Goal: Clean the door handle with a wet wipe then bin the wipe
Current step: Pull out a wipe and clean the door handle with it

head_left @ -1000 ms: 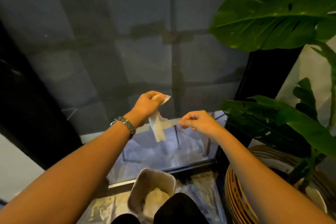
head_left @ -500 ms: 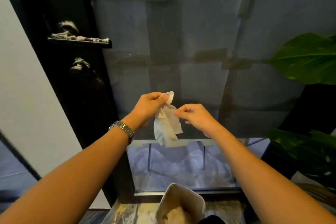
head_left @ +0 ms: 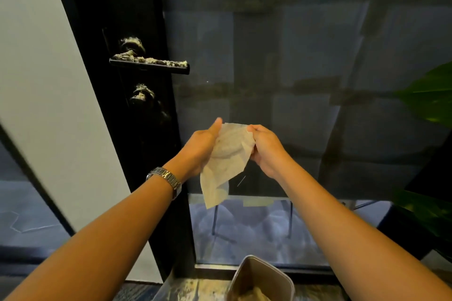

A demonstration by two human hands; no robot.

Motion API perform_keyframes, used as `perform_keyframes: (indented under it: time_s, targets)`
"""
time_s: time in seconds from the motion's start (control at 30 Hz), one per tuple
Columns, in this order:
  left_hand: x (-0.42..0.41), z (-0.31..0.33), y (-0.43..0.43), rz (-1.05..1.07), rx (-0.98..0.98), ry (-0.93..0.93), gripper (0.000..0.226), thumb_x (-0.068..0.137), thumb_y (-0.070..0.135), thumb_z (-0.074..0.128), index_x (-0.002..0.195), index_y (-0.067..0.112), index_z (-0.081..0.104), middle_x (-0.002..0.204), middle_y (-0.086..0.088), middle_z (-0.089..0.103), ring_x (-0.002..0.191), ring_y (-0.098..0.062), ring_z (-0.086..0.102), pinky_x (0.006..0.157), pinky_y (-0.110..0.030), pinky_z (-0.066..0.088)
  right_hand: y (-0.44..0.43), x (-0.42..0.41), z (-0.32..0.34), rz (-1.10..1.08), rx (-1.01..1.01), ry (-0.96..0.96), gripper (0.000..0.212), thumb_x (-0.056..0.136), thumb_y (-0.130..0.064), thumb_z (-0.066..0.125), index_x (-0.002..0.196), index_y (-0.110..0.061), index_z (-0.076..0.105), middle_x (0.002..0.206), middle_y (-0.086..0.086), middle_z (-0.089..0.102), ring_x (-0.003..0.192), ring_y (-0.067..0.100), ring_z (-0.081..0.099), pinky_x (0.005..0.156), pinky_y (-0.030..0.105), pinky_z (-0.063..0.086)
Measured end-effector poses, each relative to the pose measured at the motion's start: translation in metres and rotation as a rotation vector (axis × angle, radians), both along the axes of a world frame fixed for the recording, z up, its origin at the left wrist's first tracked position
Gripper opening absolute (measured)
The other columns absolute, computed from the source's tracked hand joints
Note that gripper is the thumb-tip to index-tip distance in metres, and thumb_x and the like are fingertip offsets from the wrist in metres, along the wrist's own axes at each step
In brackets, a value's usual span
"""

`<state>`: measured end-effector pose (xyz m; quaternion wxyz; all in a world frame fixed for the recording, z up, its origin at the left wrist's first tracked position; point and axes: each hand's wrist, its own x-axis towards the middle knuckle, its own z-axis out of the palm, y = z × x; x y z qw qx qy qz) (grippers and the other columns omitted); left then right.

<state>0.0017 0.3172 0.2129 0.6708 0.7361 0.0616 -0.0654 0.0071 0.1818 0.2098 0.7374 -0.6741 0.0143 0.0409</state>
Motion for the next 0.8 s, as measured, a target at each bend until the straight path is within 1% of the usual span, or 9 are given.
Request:
perform_keyframes:
  time_s: [0.1, 0.17, 0.27, 0.37, 0.43, 0.53, 0.63, 0.73, 0.8]
  targets:
    - [0.007, -0.005, 0.013, -0.125, 0.202, -0.065, 0.045, 0.083, 0.051, 0.056, 0.1, 0.011, 0.067, 0.102, -0.012, 0.067, 0.093, -0.027, 0.065, 0.081, -0.036, 0.053, 0.004, 0.008, 0.003, 0.059, 0.157, 0.07, 0.029, 0.101, -0.011, 0.03, 0.093, -0.007, 0.058, 0.086, 0.01, 0.063, 0.081, 0.022, 0.06, 0.072, 0.035, 0.051]
    - [0.014, -0.009, 0.023, -0.123, 0.237, -0.082, 0.041, 0.082, 0.046, 0.061, 0.101, 0.01, 0.068, 0.103, -0.013, 0.068, 0.093, -0.025, 0.065, 0.078, -0.033, 0.053, 0.009, 0.015, -0.001, 0.043, 0.17, 0.132, 0.03, 0.102, -0.015, 0.031, 0.102, -0.003, 0.058, 0.087, 0.011, 0.063, 0.083, 0.023, 0.06, 0.079, 0.039, 0.05]
    - [0.028, -0.014, 0.03, -0.095, 0.162, -0.036, 0.036, 0.087, 0.039, 0.057, 0.104, 0.008, 0.065, 0.106, -0.016, 0.067, 0.097, -0.027, 0.065, 0.084, -0.036, 0.053, 0.022, 0.027, -0.013, 0.083, 0.089, 0.167, 0.034, 0.1, -0.033, 0.037, 0.106, -0.008, 0.06, 0.09, 0.009, 0.065, 0.088, 0.023, 0.062, 0.087, 0.04, 0.049]
    - [0.041, -0.017, 0.032, -0.096, 0.084, -0.024, 0.035, 0.09, 0.035, 0.052, 0.111, 0.009, 0.06, 0.109, -0.014, 0.065, 0.1, -0.027, 0.063, 0.088, -0.039, 0.051, 0.035, 0.039, -0.025, 0.227, -0.108, 0.088, 0.039, 0.088, -0.047, 0.056, 0.115, -0.02, 0.062, 0.108, 0.006, 0.067, 0.102, 0.023, 0.063, 0.096, 0.044, 0.05]
    - [0.046, -0.014, 0.035, -0.106, 0.02, -0.02, 0.036, 0.091, 0.037, 0.05, 0.116, 0.012, 0.057, 0.104, -0.011, 0.064, 0.097, -0.027, 0.063, 0.084, -0.039, 0.053, 0.036, 0.046, -0.027, 0.306, -0.221, 0.081, 0.043, 0.08, -0.039, 0.069, 0.118, -0.02, 0.061, 0.11, 0.006, 0.069, 0.103, 0.022, 0.064, 0.096, 0.046, 0.05]
    - [0.047, -0.005, 0.046, -0.128, 0.03, 0.033, 0.036, 0.089, 0.04, 0.052, 0.113, 0.014, 0.058, 0.102, -0.011, 0.066, 0.094, -0.026, 0.066, 0.081, -0.039, 0.055, 0.034, 0.055, -0.019, 0.39, -0.285, 0.143, 0.041, 0.078, -0.028, 0.074, 0.114, -0.013, 0.064, 0.106, 0.008, 0.071, 0.1, 0.024, 0.067, 0.096, 0.046, 0.051]
    - [0.04, 0.011, 0.063, -0.191, 0.13, 0.113, 0.045, 0.079, 0.047, 0.062, 0.109, 0.013, 0.065, 0.107, -0.011, 0.068, 0.099, -0.026, 0.066, 0.089, -0.041, 0.053, 0.036, 0.056, -0.002, 0.419, -0.224, 0.147, 0.031, 0.079, -0.025, 0.072, 0.108, -0.014, 0.067, 0.106, 0.011, 0.071, 0.101, 0.025, 0.067, 0.098, 0.045, 0.05]
    - [0.027, 0.03, 0.079, -0.226, 0.209, 0.246, 0.057, 0.067, 0.053, 0.065, 0.109, 0.014, 0.065, 0.104, -0.008, 0.068, 0.095, -0.024, 0.065, 0.08, -0.033, 0.054, 0.041, 0.051, 0.018, 0.476, -0.163, 0.169, 0.02, 0.081, -0.019, 0.069, 0.101, -0.019, 0.067, 0.109, 0.012, 0.069, 0.106, 0.026, 0.064, 0.098, 0.042, 0.05]
    - [0.017, 0.039, 0.091, -0.222, 0.21, 0.329, 0.061, 0.064, 0.053, 0.072, 0.11, 0.014, 0.064, 0.104, -0.008, 0.066, 0.095, -0.023, 0.063, 0.076, -0.03, 0.053, 0.046, 0.048, 0.028, 0.474, -0.098, 0.226, 0.022, 0.085, -0.008, 0.063, 0.107, -0.011, 0.064, 0.108, 0.014, 0.065, 0.105, 0.026, 0.063, 0.093, 0.04, 0.052]
